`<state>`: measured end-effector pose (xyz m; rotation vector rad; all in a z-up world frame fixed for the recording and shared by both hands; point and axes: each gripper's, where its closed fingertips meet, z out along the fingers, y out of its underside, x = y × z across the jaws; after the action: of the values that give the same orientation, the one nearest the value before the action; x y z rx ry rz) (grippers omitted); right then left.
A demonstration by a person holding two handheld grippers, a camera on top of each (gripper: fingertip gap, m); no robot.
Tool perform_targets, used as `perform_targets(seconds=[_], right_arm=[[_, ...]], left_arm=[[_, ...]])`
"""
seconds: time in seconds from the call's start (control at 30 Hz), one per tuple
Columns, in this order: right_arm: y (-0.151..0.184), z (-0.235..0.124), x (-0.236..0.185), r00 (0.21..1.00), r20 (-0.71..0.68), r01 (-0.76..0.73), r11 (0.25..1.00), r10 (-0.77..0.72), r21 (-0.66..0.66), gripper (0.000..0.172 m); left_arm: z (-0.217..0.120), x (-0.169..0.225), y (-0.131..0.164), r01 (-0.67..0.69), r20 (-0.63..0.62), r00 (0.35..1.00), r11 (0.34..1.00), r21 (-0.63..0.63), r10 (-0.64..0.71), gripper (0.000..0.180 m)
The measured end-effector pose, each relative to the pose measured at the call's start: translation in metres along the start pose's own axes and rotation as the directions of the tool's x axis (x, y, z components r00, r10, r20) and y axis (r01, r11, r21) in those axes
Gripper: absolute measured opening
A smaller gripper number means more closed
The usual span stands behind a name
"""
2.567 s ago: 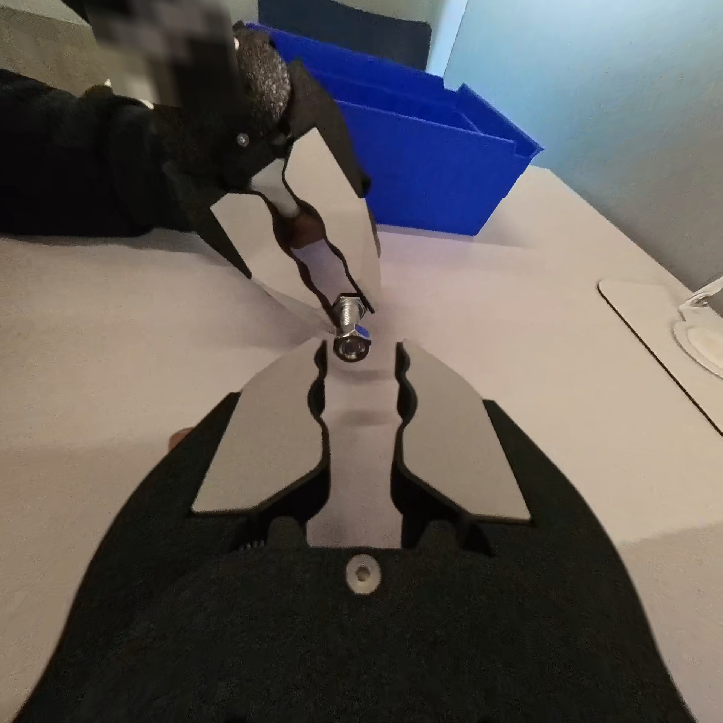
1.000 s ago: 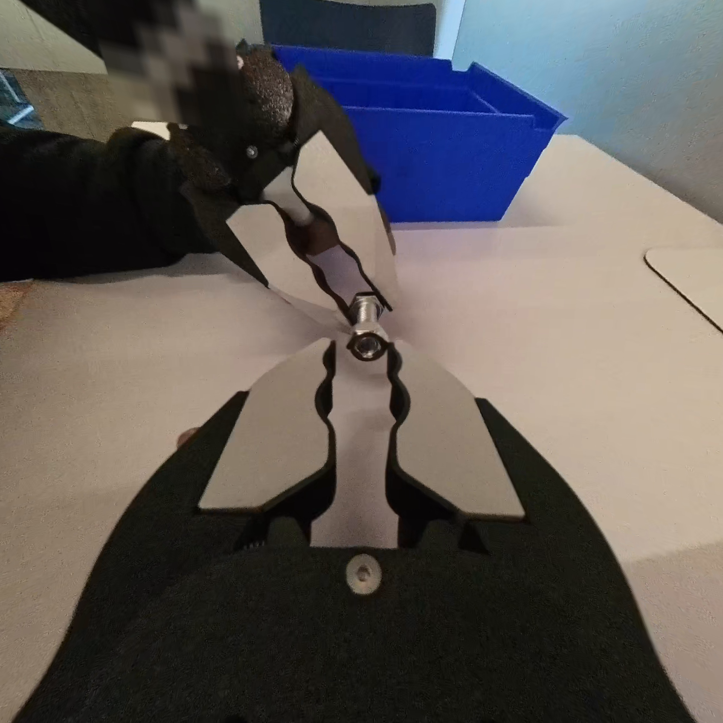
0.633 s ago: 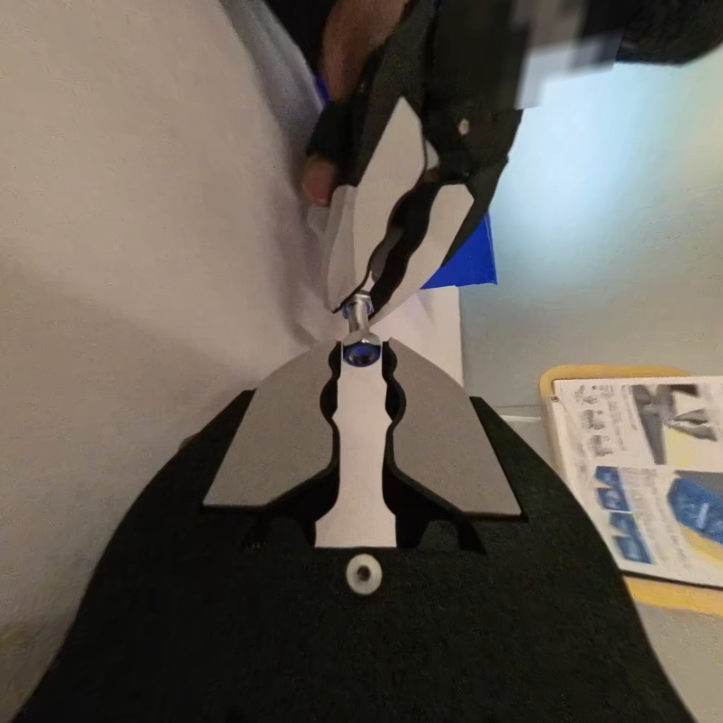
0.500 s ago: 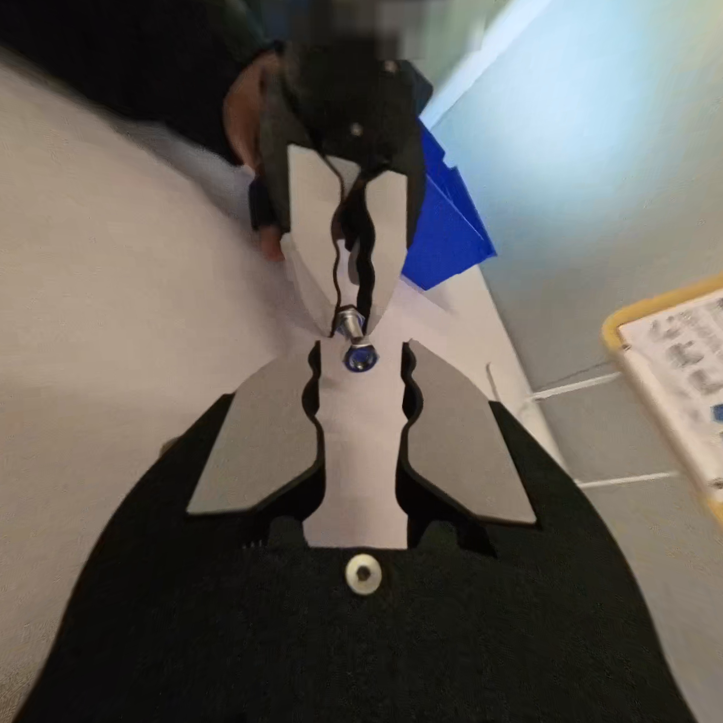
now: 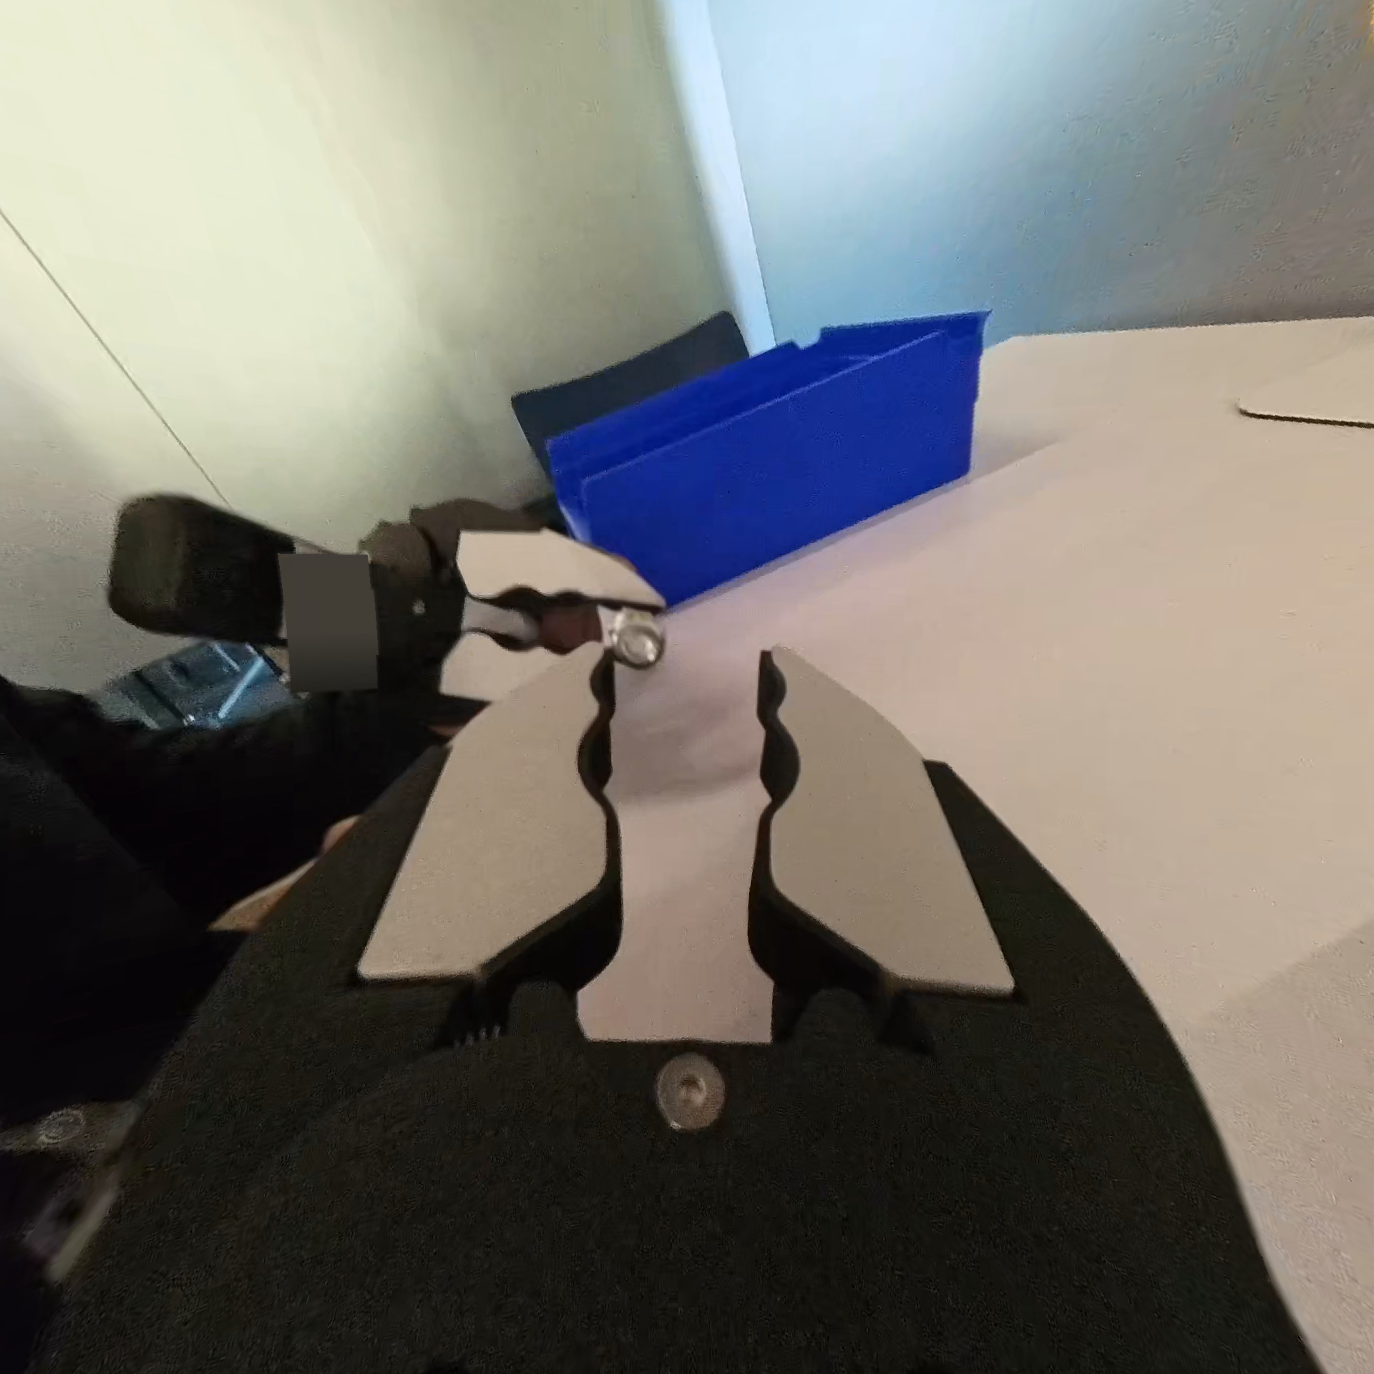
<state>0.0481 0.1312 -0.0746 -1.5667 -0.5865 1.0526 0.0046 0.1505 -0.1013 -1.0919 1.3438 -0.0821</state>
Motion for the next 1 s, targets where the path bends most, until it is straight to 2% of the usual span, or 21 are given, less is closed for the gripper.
perform_targets(seconds=[0.1,0.27,0.43,0.63,0.9,1.0], right_arm=[[-0.003,-0.009,-0.022,1.000,0.014,-0.001,0.996,-0.001,0.089,0.034],[-0.007,-0.020,-0.038,0.998,-0.013,0.061,0.983,-0.059,0.174,0.027],[0.001,-0.014,-0.044,0.997,0.029,0.061,0.992,-0.065,0.114,0.029],[0.025,0.003,-0.056,0.989,0.066,0.138,0.989,-0.135,-0.059,0.035],[0.032,0.007,-0.055,0.991,0.080,0.120,0.986,-0.111,-0.117,0.035],[0.034,0.008,-0.064,0.982,0.146,0.139,0.982,-0.120,-0.128,0.022]], left_arm=[[-0.008,0.010,-0.003,-0.096,0.018,0.995,0.995,-0.040,0.096,0.017],[-0.018,0.019,-0.017,-0.090,0.038,0.995,0.996,-0.003,0.090,0.017],[-0.027,0.019,-0.026,-0.102,0.081,0.992,0.995,0.022,0.100,0.017],[-0.032,0.016,-0.030,-0.153,0.145,0.978,0.988,0.012,0.150,0.017],[-0.033,0.021,-0.035,-0.201,0.138,0.971,0.979,0.020,0.196,0.017],[-0.032,0.029,-0.035,-0.215,0.104,0.972,0.976,0.022,0.211,0.018]])
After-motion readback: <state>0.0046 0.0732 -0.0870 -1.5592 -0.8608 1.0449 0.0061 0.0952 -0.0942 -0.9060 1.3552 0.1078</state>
